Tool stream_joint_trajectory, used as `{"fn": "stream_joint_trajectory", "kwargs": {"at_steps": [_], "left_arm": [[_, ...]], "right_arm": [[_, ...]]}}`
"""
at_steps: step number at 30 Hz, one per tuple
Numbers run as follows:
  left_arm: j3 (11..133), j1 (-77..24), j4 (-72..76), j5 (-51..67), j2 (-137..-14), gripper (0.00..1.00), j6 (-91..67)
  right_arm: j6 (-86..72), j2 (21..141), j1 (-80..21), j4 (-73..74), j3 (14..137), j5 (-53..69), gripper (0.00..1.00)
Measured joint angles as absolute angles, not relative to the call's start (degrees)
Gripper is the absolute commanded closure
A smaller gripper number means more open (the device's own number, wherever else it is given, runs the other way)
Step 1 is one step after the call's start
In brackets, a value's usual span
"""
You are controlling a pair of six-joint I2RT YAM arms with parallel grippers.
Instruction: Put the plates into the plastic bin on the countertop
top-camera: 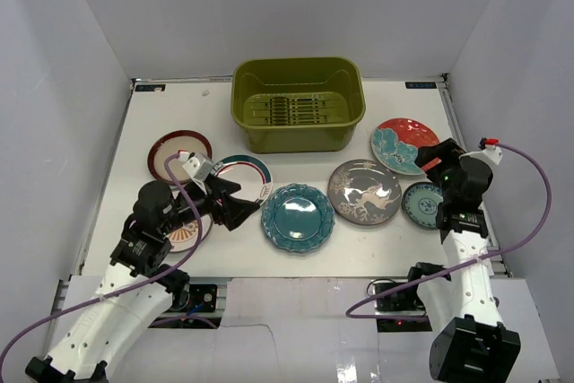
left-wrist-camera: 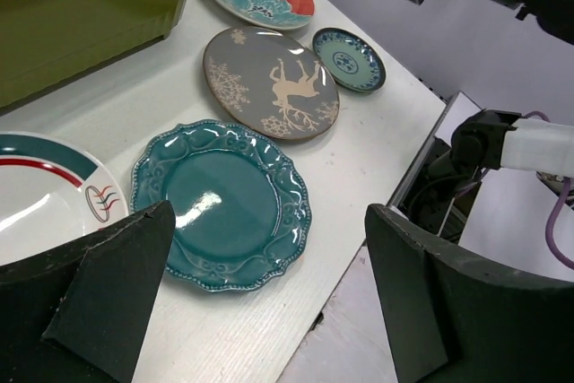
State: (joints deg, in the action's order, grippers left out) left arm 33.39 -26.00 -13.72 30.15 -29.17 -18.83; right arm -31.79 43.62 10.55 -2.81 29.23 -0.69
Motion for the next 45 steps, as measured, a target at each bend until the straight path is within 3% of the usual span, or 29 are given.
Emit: {"fn": "stream_joint_trajectory", "kwargs": {"at_steps": [9,22,26,37,45], "left_arm": [[33.4,-30.3,-16.0,30.3,-26.8,0.02,-19.4],[33.4,-35.4,-19.4,26.6,-27.5,0.02,-20.2],[33.3,-36.3,-19.5,25.6,-28.0,0.02,-20.4],[33.3,-37.3,-19.7,24.8,-29.9,0.02,-20.5],[33.3,-37.4,-19.8,24.8,-31.7,0.02,-20.5]], "right_arm": [[-38.7,55.1,21.1,-8.4,26.1,0.3,0.18],[-38.5,72.3,24.8,-20.8,25.7,4.9,0.22],[-38.6,79.8,25.3,-24.7,26.3,8.2,0.31],[-38.6,90.8,25.4,-32.4,31.0,13.9,0.33],[-42.0,97.3,25.5,-39.3,31.5,17.6,0.43]]}}
